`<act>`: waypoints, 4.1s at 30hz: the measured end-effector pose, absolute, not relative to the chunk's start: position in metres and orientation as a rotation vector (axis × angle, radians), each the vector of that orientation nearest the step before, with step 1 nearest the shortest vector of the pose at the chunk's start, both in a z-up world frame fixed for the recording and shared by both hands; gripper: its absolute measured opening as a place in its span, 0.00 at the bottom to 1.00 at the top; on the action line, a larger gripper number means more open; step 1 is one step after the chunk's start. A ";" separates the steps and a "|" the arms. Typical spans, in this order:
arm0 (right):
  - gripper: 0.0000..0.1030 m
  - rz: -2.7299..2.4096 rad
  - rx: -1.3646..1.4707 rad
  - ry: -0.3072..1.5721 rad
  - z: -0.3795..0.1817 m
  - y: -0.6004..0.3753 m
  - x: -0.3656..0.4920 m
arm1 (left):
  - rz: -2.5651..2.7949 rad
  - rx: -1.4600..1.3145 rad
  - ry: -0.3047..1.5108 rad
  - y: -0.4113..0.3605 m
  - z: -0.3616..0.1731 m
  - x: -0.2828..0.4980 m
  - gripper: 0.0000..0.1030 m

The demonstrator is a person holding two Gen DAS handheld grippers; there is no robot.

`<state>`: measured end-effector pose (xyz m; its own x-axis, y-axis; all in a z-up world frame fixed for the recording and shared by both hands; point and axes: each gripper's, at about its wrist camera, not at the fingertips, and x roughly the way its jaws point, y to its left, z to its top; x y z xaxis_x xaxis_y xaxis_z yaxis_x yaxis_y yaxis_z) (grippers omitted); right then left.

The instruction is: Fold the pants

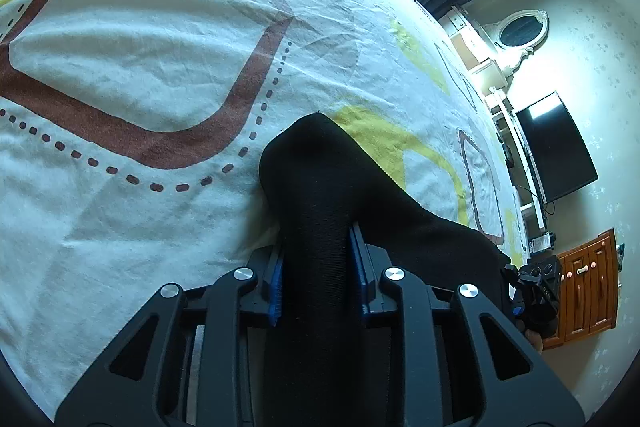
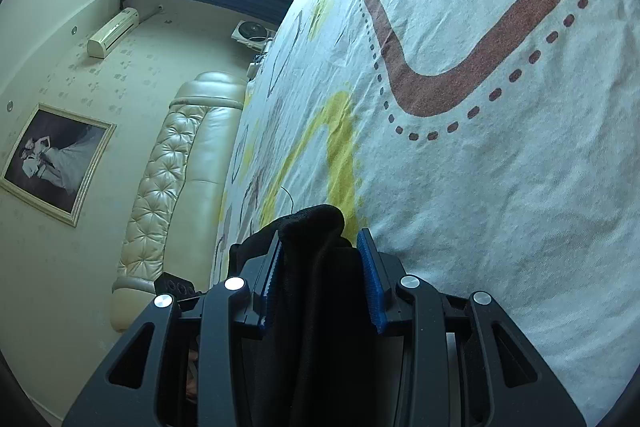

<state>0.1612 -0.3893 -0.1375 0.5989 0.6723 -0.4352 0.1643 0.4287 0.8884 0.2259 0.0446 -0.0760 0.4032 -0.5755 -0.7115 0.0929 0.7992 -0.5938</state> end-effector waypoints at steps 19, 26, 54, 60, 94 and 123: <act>0.72 0.459 1.079 1.033 -0.120 -0.372 0.070 | -0.573 -0.717 1.091 0.092 -0.082 0.107 0.69; 0.51 0.410 0.944 1.103 -0.116 -0.349 0.063 | -0.586 -0.682 1.095 0.068 -0.083 0.093 0.59; 0.37 0.456 0.949 1.092 -0.115 -0.367 0.070 | -0.472 -0.614 1.103 0.052 -0.073 0.071 0.31; 0.36 0.465 0.948 1.082 -0.107 -0.365 0.066 | -0.474 -0.624 1.110 0.054 -0.073 0.070 0.30; 0.46 0.494 0.986 1.029 -0.124 -0.376 0.175 | -0.597 -0.597 1.058 0.070 -0.090 0.195 0.32; 0.37 0.425 0.989 0.943 -0.137 -0.393 0.197 | -0.526 -0.493 1.037 0.053 -0.077 0.228 0.24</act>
